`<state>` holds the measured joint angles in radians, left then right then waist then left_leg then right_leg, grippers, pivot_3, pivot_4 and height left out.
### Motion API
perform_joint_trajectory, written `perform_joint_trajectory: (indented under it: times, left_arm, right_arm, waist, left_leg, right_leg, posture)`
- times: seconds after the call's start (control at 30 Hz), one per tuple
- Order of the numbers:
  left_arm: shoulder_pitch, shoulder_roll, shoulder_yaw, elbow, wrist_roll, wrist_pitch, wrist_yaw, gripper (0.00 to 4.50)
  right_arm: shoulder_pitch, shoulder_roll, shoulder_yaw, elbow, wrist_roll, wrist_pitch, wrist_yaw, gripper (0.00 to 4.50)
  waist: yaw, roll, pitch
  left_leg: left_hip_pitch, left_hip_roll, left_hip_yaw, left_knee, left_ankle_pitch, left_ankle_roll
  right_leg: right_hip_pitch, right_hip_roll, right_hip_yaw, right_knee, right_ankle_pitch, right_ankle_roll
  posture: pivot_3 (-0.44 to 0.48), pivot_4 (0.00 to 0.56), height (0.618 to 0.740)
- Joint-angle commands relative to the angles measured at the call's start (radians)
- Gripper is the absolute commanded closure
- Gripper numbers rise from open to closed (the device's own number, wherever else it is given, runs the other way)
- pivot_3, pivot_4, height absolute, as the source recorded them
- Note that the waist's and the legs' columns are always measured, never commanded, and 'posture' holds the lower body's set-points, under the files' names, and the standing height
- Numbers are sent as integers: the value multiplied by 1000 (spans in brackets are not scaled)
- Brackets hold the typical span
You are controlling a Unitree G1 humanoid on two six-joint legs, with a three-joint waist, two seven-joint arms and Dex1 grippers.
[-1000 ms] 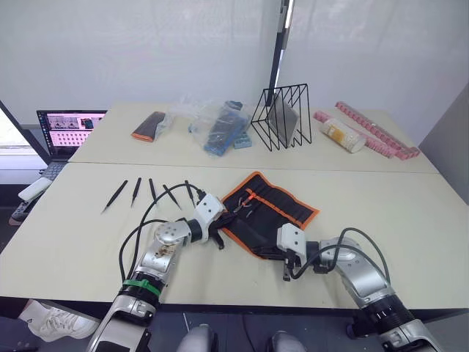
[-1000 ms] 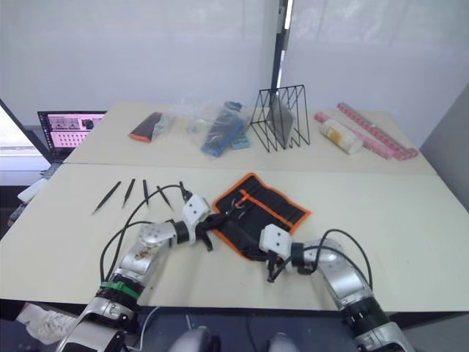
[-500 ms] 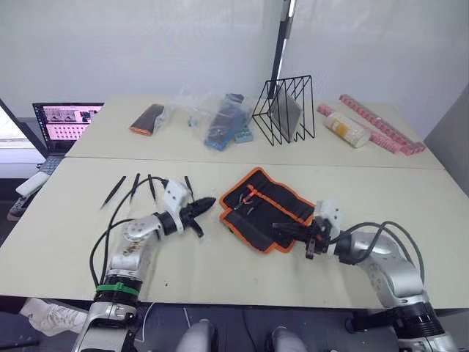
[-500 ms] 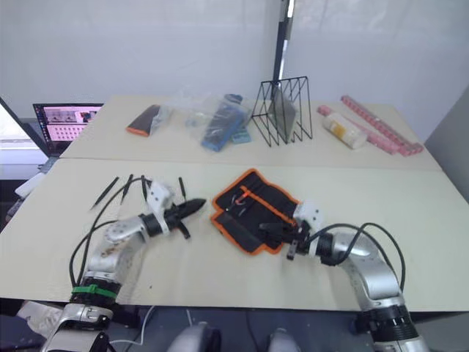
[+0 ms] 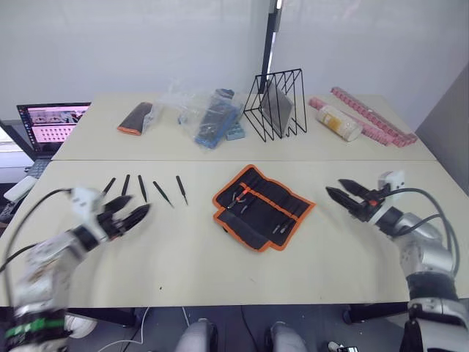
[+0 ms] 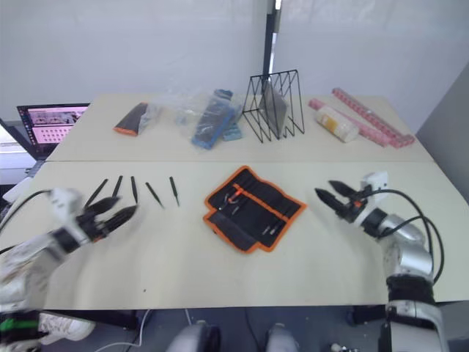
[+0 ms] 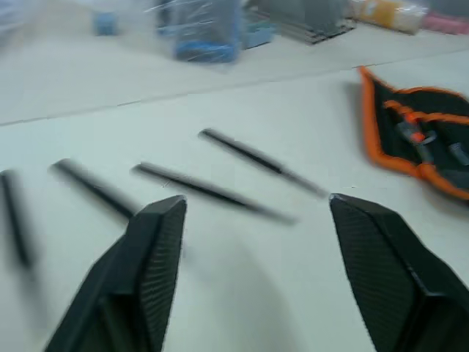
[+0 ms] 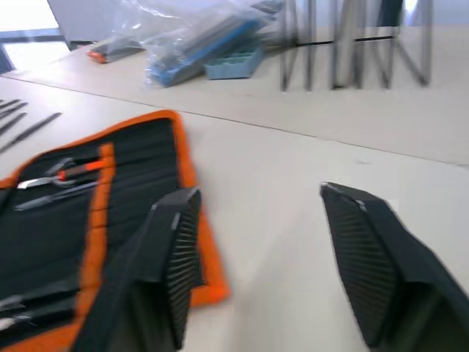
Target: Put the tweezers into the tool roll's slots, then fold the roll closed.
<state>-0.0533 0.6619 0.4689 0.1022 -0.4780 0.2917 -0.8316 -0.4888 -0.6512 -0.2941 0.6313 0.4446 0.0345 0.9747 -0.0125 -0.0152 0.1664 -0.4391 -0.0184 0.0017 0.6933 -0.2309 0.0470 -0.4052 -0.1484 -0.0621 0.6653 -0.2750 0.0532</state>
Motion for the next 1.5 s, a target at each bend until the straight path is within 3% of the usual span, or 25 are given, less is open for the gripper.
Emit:
perform_joint_trajectory:
  times: [0.03, 0.07, 0.27, 0.57, 0.7, 0.87, 1.03, 1.2, 1.5]
  left_arm:
    - [116, 36, 145, -5, -11, -55, 3, 0]
    - [160, 40, 187, 6, -11, -65, 4, 0]
    - [280, 21, 291, 58, -15, -120, 16, 0]
    - [262, 53, 287, 128, 26, -185, 51, 0]
    - [278, 54, 275, 110, 49, -206, 65, 0]
    - [328, 42, 266, 51, 58, -205, 69, 0]
    - [407, -17, 314, -80, 39, -195, 137, 0]
    - [548, -143, 351, -264, 43, -191, 224, 0]
    - [778, -404, 368, -522, 2, -233, 310, 0]
  right_arm:
    - [-54, -47, -60, 155, -16, -103, 0, 275]
    - [-68, -59, -70, 205, -22, -126, -6, 15]
    - [-110, -83, -92, 373, -50, -204, -16, 15]
    - [-178, -68, -75, 428, -76, -226, -4, 15]
    - [-248, -59, -54, 371, -46, -78, 102, 15]
    - [-328, -49, 40, 210, 0, 240, 331, 15]
    - [-376, -28, 183, -38, 30, 445, 501, 15]
    - [-406, 21, 298, -235, 73, 562, 604, 15]
    - [-511, 85, 414, -225, 131, 560, 640, 15]
  waist:
    - [0, 0, 0]
    - [0, 0, 1]
    - [9, 0, 1]
    - [7, 0, 1]
    - [-1, 1, 1]
    - [-8, 1, 1]
    - [-3, 1, 1]
    - [0, 1, 1]
    - [8, -1, 2]
  left_leg:
    - [0, 0, 0, 0, 0, 0]
    - [0, 0, 0, 0, 0, 0]
    - [0, 1, 0, 0, 0, -1]
    - [-1, 0, 1, 1, 0, -1]
    - [-1, 0, 2, 0, 0, -1]
    - [-2, 1, 3, 0, 0, -1]
    - [-4, 1, 3, -1, 0, -1]
    - [-7, -1, 3, 0, -1, 0]
    - [-8, -1, 4, 2, -5, -5]
  right_leg:
    - [0, 0, 0, 0, 0, 0]
    - [0, 0, 0, 0, 0, 0]
    - [-1, -3, 0, -1, 0, -1]
    - [-1, -6, 0, 0, 0, -1]
    - [-2, -6, 0, 0, 0, -1]
    - [-3, -7, 0, 0, 1, -2]
    - [-13, -16, -2, 0, 1, -2]
    - [-16, -18, -3, 0, 2, -1]
    - [-16, -18, -4, -1, 3, 0]
  posture:
    - [0, 150, 685]
    - [0, 150, 685]
    - [0, 150, 685]
    - [0, 150, 685]
    - [0, 150, 685]
    - [0, 150, 685]
    - [0, 150, 685]
    - [0, 150, 685]
    - [0, 150, 685]
